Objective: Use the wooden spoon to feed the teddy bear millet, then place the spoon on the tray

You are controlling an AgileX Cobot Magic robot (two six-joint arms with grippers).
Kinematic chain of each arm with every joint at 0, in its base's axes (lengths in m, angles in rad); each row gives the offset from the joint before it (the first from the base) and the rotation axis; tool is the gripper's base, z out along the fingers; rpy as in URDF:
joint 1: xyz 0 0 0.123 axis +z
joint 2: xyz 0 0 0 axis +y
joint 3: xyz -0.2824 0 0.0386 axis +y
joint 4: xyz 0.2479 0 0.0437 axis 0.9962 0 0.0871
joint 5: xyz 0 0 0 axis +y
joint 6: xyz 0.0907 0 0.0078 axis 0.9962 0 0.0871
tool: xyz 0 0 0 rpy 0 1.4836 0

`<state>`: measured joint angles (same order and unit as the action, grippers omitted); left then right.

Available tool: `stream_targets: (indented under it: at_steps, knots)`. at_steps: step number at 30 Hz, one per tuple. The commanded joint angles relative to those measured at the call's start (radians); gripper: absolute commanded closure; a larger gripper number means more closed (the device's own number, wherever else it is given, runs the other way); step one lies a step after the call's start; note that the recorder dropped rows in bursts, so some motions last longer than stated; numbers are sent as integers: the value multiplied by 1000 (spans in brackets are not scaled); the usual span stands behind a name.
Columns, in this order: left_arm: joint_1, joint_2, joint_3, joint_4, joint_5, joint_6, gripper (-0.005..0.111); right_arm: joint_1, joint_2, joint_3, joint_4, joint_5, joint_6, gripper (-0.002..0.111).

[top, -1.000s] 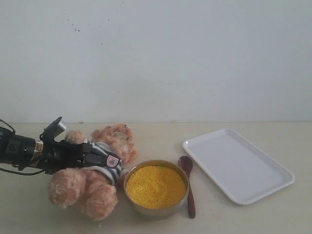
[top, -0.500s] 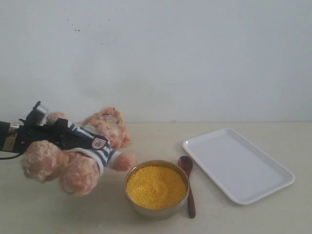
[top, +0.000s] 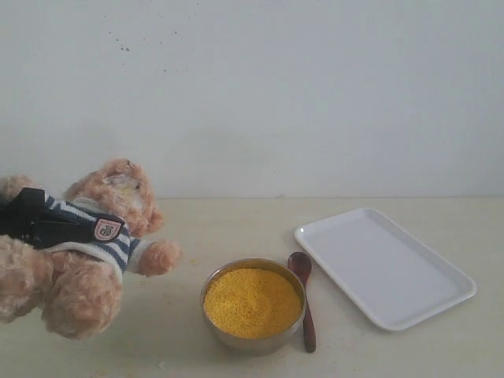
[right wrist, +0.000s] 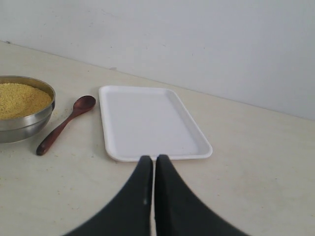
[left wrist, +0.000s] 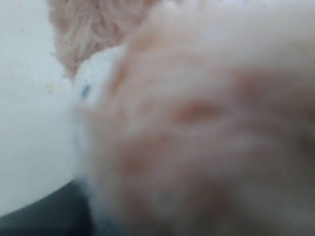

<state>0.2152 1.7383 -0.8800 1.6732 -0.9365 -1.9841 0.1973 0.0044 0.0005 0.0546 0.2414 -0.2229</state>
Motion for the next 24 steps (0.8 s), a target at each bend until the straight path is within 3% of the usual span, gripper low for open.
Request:
stream_targets:
  at_steps: [1, 6, 14, 24]
  knots:
    - [-3, -25, 29, -132, -43, 20, 103, 0, -4, -1, -1, -12, 0, 107]
    - [-7, -25, 34, -154, -148, 20, 103, 0, -4, -1, -1, -12, 0, 107]
    - [-60, -27, 108, -267, -130, 78, 103, 0, -4, -1, -15, -24, 0, 107]
    - [-127, -18, 118, -459, -160, 147, 103, 0, -4, -1, -11, -350, 13, 107]
